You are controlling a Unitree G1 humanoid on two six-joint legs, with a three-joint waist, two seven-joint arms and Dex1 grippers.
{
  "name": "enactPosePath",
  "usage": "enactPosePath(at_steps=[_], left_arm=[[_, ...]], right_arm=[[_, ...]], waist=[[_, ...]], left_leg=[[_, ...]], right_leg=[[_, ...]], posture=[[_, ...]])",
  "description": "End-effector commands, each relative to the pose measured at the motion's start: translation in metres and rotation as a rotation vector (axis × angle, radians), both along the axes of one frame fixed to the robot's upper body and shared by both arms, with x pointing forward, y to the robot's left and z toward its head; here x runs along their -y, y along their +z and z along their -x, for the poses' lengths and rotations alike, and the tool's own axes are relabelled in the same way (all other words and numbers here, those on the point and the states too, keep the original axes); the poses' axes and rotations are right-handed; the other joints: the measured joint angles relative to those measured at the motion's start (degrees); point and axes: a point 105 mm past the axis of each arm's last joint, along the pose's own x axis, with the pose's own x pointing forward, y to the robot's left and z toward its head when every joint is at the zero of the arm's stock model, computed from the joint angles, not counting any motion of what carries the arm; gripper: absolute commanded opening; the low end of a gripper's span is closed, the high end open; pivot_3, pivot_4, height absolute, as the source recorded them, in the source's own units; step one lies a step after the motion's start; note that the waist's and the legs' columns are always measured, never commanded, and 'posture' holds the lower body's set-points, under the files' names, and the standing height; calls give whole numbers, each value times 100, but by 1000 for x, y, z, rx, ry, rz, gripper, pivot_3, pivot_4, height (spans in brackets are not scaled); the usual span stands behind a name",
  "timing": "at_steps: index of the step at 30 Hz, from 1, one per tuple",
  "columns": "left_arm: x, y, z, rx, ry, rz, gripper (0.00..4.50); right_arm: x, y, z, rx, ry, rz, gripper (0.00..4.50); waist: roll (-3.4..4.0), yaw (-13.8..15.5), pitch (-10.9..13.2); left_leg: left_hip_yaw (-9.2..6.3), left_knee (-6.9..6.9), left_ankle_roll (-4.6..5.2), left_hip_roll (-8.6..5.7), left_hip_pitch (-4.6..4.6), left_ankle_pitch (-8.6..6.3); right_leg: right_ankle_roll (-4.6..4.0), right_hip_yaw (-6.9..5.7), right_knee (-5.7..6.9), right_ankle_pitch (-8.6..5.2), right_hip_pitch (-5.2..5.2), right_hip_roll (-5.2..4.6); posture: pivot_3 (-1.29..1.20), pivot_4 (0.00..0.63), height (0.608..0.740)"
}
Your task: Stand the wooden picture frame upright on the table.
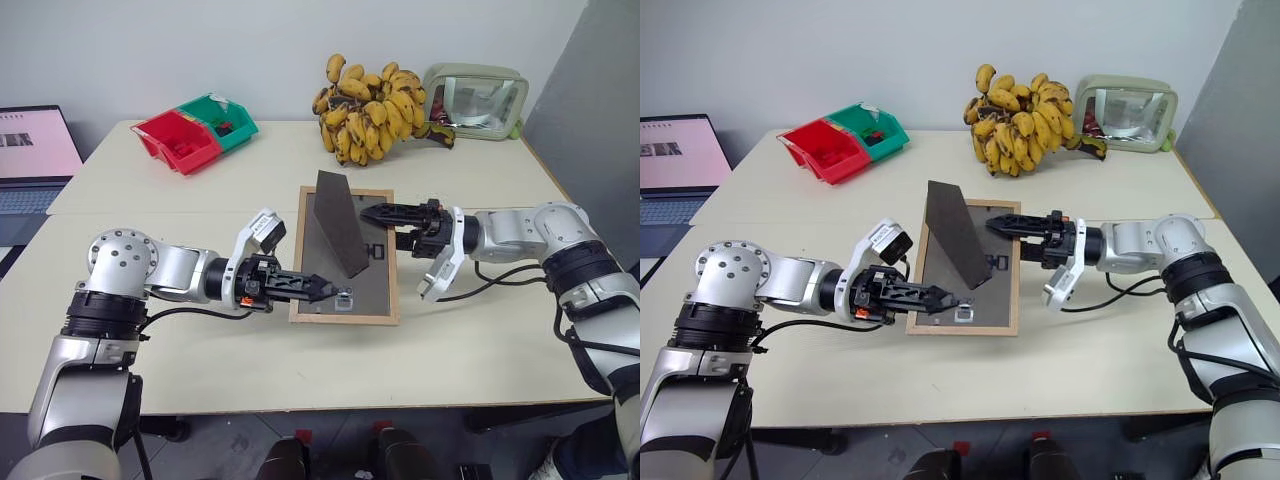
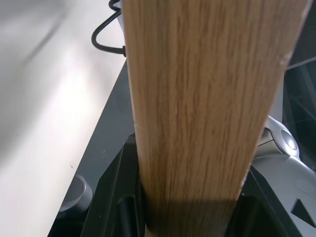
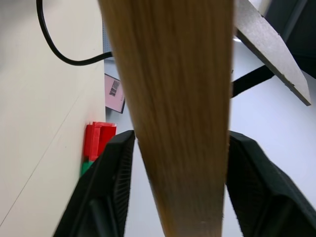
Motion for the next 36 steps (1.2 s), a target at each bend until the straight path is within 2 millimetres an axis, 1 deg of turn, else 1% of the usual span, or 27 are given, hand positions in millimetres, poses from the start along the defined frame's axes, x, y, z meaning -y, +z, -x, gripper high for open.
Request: enactPosePath(at_steps=[1,2,7,9,10,12,13,15,16,17,18,21,22,24,25,26,27,28,29,31,32,33,34,35,36], left_arm=[[-1,12,7,46,-27,38,1288],[0,10,7,52,-23,28,1288],[-3,-9,10,83,21,-38,1288],[-7,-11,7,73,50,-29,1992],[-10,-11,5,67,65,-19,2131],[-21,-8,-8,72,149,-14,2511],[-27,-5,-17,73,200,-6,2794],[-39,3,-27,90,274,8,3254],[-44,6,-28,98,295,15,3430],[-47,10,-26,114,303,20,3733],[-50,13,-24,127,306,24,3892],[-60,20,-23,231,387,9,4444],[-65,22,-25,290,437,-21,4500],[-74,21,-29,508,550,-173,4500],[-80,17,-34,626,615,-278,4500],[-92,11,-41,778,689,-433,4500],[-101,8,-43,917,719,-555,4500],[-105,8,-41,1016,729,-604,4500],[-107,9,-39,1083,737,-625,4500],[-111,12,-37,1195,758,-668,4500],[-109,14,-35,1235,759,-673,4500],[-108,18,-34,1268,776,-667,4500],[-104,22,-32,1312,776,-657,4500],[-99,26,-31,1373,768,-656,4500],[-96,28,-29,1392,764,-648,4500]], right_arm=[[-3,16,9,45,57,-27,1608],[-4,16,11,42,67,-26,1441],[-3,14,11,25,65,-28,1367],[-2,15,11,21,67,-30,1367],[-2,15,12,19,71,-33,1358],[0,14,13,5,73,-37,1304],[2,14,13,-6,71,-43,1302],[6,13,13,-24,63,-53,1302],[8,11,13,-33,59,-54,1302],[10,10,13,-42,56,-54,1302],[11,9,13,-50,55,-53,1302],[15,6,6,-142,20,-99,1296],[17,4,1,-196,-2,-129,1295],[17,6,-13,-308,-65,-242,1295],[16,8,-21,-354,-102,-299,1294],[13,14,-32,-406,-152,-372,1293],[8,16,-41,-487,-184,-405,1293],[3,18,-50,-623,-210,-457,1293],[0,20,-56,-740,-205,-499,1293],[-6,16,-68,-996,-191,-533,1293],[-8,15,-76,-1114,-191,-566,1293],[-15,2,-84,-1301,-200,-551,1293],[-23,-7,-89,-1477,-179,-564,1293],[-33,-17,-91,-1644,-159,-553,1293],[-42,-26,-90,-1799,-138,-536,1293]], waist=[[0,0,0],[0,0,0],[0,-9,0],[0,-4,0],[0,-3,0],[0,-1,0],[0,-2,0],[0,-2,0],[0,-2,0],[0,-4,0],[0,-7,0],[0,-27,-1],[-1,-31,-1],[-12,-63,-3],[-20,-77,0],[-20,-67,0],[-23,-84,0],[-24,-96,-1],[-22,-84,0],[-19,-24,2],[-18,5,2],[-18,29,2],[-17,67,3],[-16,95,3],[-16,120,3]], left_leg=[[0,0,0,0,0,0],[0,0,0,0,0,0],[0,0,1,1,2,0],[1,0,1,2,3,0],[-1,2,1,2,3,0],[0,2,1,0,3,0],[-1,3,2,0,3,0],[-3,4,2,0,3,0],[-4,5,2,0,3,-1],[-2,5,2,-1,3,-1],[-1,4,2,0,3,-1],[2,3,2,2,4,-1],[2,3,2,3,4,-1],[3,2,3,7,8,-1],[10,0,4,15,23,-2],[11,-13,10,17,47,-5],[11,-19,19,11,54,-10],[23,-21,20,20,69,-12],[31,-35,22,21,91,-13],[21,-41,24,20,98,-13],[17,-38,25,19,96,-14],[11,-36,26,17,93,-15],[7,-33,26,15,89,-15],[8,-33,27,12,91,-15],[8,-32,27,13,90,-15]], right_leg=[[0,0,0,0,0,0],[0,0,1,0,0,0],[0,0,2,0,0,1],[0,1,3,0,0,2],[0,-1,3,0,1,2],[0,0,3,0,3,1],[-1,0,3,0,3,1],[0,-4,3,0,4,1],[0,-5,3,0,4,2],[-1,-4,3,0,4,2],[0,-2,2,0,4,1],[0,1,2,0,3,0],[-1,2,2,0,3,-1],[-2,2,2,1,8,-4],[-4,9,-5,3,24,-16],[-6,8,-9,2,47,-20],[-8,9,-7,1,48,-25],[-9,15,-10,1,60,-24],[-10,22,-11,1,78,-25],[-12,12,-11,-1,85,-27],[-12,9,-10,-1,85,-27],[-12,2,-12,-1,85,-28],[-12,-2,-13,-1,85,-27],[-12,-1,-11,-1,86,-29],[-12,-3,-14,-1,86,-29]], posture=[[0,150,740],[0,150,740],[0,150,740],[0,150,740],[0,150,740],[0,150,740],[0,150,740],[0,150,740],[0,150,740],[0,150,740],[0,150,740],[0,150,740],[0,150,740],[0,150,740],[0,150,740],[0,150,740],[0,150,740],[0,150,740],[0,150,740],[0,150,740],[0,150,740],[0,150,740],[0,150,740],[0,150,740],[0,150,740]])
